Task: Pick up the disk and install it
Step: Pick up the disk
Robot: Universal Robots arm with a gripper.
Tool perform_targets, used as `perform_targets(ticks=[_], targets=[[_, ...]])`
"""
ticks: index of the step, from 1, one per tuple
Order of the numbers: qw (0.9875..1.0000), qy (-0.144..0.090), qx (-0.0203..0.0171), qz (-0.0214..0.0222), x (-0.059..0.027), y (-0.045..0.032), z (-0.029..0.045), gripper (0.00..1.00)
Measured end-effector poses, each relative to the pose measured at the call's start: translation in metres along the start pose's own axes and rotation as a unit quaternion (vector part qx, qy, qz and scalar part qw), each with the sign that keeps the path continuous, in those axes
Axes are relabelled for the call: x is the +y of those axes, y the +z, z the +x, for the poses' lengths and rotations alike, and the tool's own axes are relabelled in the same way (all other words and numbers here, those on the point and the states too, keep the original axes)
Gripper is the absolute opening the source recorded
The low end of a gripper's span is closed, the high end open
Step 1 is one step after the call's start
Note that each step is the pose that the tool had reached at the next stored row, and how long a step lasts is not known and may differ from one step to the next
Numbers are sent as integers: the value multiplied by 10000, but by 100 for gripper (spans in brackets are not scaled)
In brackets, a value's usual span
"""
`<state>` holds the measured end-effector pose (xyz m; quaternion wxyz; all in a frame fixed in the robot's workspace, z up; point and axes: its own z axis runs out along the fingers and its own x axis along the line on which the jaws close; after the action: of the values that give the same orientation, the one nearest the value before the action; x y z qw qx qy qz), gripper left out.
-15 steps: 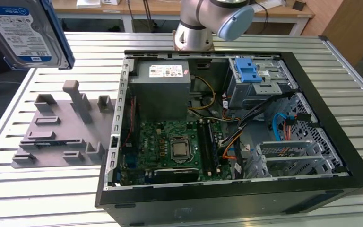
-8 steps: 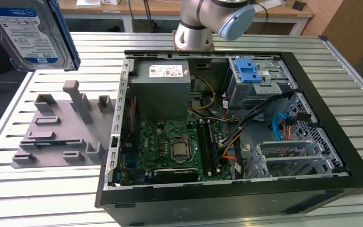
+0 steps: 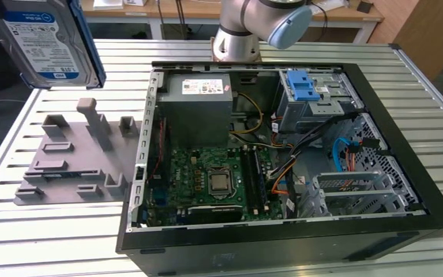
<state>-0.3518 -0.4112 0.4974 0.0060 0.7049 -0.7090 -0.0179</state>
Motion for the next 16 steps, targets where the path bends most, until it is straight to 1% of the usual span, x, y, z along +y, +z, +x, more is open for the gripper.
perform_targets(ticks=[16], targets=[[10000,0,2,0,-228,-9,77,36]])
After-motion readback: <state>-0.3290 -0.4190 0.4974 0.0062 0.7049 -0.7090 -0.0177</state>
